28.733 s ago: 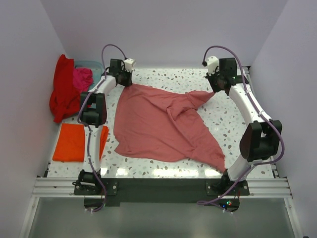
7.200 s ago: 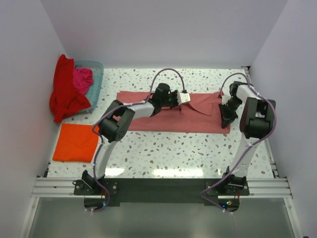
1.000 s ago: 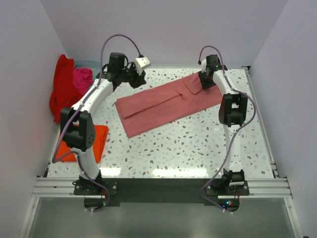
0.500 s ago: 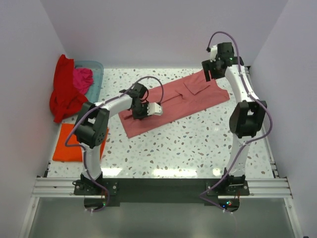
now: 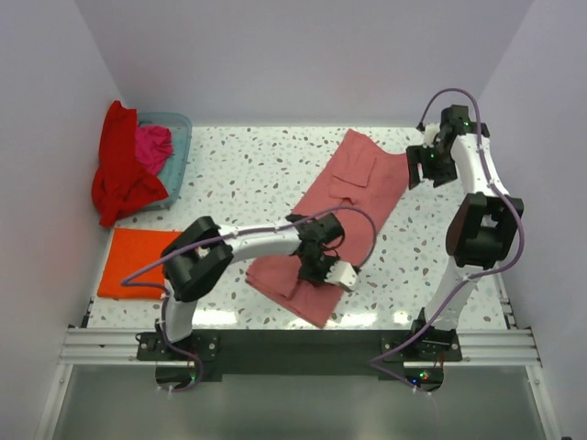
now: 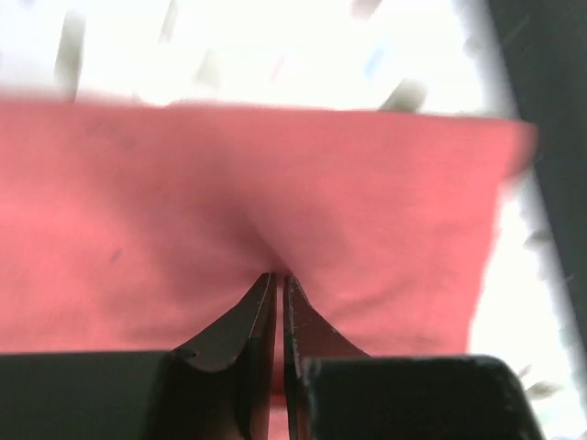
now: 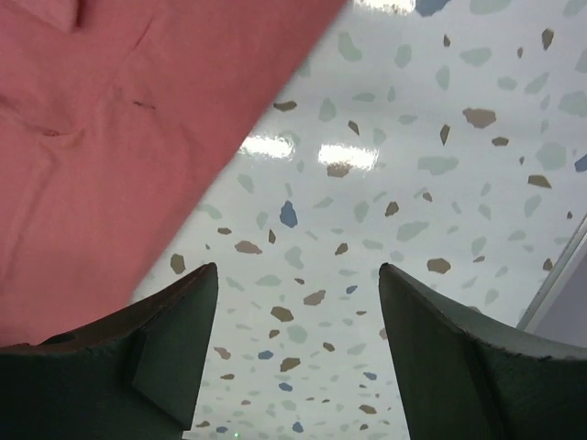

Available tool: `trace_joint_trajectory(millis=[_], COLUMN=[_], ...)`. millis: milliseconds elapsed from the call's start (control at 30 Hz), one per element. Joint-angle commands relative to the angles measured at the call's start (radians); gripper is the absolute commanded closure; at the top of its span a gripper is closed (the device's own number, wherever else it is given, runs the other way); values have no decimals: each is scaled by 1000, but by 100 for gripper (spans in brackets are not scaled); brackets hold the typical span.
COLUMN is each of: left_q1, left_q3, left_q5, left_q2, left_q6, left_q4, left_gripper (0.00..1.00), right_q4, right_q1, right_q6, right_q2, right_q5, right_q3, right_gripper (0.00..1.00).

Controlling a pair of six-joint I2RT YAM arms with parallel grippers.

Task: Fold and stack the t-shirts
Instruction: Fold the tshirt

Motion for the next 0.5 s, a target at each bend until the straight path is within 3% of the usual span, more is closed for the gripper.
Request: trace_joint_trajectory(millis=[0, 67, 133, 167, 300, 400, 467], left_q1=[-67, -49, 16, 78, 247, 339, 364], left_q3=[138, 210, 230, 236, 253, 319, 374], left_q5=[357, 390, 429, 455, 470, 431, 364], left_q2=[21, -5, -46, -60, -30, 53, 105], left_q6=[-187, -266, -353, -394, -618, -697, -761], left_q4=[-61, 2, 95, 127, 285, 373, 385], left_gripper=[87, 82, 80, 80, 81, 80, 81], right_q4=[-12, 5, 26, 40, 103, 155, 186], right_q1=[5, 5, 6, 8, 36, 82, 114], right_q6=[-36, -31, -16, -7, 45, 81, 95], right_q2=[-82, -77, -54, -39, 33, 105, 151], right_q5=[-24, -30, -51, -60, -90, -41, -9], right_q3=[-41, -73, -79, -76, -64, -41, -36], right_gripper=[26, 28, 37, 49, 76, 88, 89])
